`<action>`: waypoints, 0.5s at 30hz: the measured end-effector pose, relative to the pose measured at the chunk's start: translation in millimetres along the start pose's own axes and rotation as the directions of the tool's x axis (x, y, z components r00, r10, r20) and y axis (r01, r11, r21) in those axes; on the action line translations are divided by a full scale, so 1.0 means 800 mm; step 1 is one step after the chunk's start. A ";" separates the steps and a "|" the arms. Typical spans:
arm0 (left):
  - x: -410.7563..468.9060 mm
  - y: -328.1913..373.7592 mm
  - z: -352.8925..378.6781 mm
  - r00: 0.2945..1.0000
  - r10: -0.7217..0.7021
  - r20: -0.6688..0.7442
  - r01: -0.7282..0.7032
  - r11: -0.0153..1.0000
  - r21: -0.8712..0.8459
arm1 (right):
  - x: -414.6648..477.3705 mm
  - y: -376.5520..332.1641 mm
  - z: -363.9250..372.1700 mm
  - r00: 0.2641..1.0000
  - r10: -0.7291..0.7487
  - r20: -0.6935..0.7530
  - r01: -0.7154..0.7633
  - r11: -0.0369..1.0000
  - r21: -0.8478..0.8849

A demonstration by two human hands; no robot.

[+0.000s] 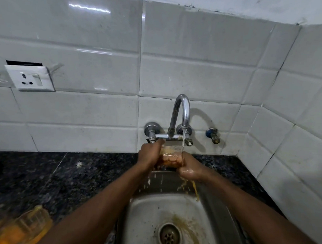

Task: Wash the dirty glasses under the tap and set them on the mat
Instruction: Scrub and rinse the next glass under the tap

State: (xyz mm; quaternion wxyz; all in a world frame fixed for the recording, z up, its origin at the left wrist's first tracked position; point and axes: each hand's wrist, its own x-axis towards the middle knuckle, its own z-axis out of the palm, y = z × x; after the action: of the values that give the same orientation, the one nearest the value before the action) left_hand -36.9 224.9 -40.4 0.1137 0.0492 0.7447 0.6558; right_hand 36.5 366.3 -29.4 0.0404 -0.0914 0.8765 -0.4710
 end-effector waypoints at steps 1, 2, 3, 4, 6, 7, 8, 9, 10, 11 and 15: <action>0.001 -0.002 0.001 0.982 0.183 -0.048 -0.181 0.983 0.043 | 0.001 -0.001 -0.002 0.999 0.018 -0.027 -0.017 0.999 0.045; -0.003 -0.002 0.001 0.937 0.344 -0.065 -0.337 0.936 0.099 | 0.001 -0.004 -0.003 0.999 0.033 -0.026 -0.031 0.997 0.077; -0.003 -0.005 0.001 0.913 0.401 -0.071 -0.390 0.911 0.136 | 0.001 -0.007 -0.004 0.999 0.032 -0.013 -0.031 0.997 0.071; 0.002 -0.004 -0.001 0.940 0.334 -0.066 -0.323 0.937 0.134 | -0.001 -0.011 -0.003 1.000 0.004 0.006 -0.004 1.000 0.026; 0.001 0.000 -0.004 0.995 -0.085 0.046 0.082 0.995 0.053 | -0.006 -0.018 0.001 0.995 -0.063 0.074 0.071 0.992 -0.108; -0.003 0.003 -0.007 0.958 -0.255 0.133 0.253 0.967 0.032 | -0.007 -0.016 0.001 0.993 -0.069 0.100 0.082 0.987 -0.140; -0.005 0.001 -0.008 0.939 -0.302 0.165 0.304 0.953 0.017 | -0.007 -0.013 0.001 0.993 -0.048 0.106 0.062 0.988 -0.140; -0.005 -0.003 -0.007 0.955 -0.258 0.146 0.262 0.965 -0.005 | -0.007 -0.012 0.002 0.994 -0.021 0.103 0.032 0.994 -0.108; -0.003 -0.010 -0.003 0.991 -0.114 0.075 0.117 0.992 -0.036 | -0.005 -0.010 0.001 0.996 0.012 0.085 -0.008 0.998 -0.055; -0.005 -0.017 0.001 0.995 0.102 -0.021 -0.102 0.995 -0.007 | -0.002 -0.006 0.000 0.998 0.047 0.041 -0.047 0.999 -0.001; -0.004 -0.013 0.005 0.969 0.220 -0.116 -0.212 0.974 0.077 | -0.002 -0.016 -0.002 0.999 0.002 0.037 0.000 0.998 -0.062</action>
State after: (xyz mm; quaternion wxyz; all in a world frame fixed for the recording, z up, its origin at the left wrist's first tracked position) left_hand -32.1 226.8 -50.7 -0.0062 0.0928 0.7612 0.6418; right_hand 39.4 360.9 -17.6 0.0541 -0.1008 0.8897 -0.4419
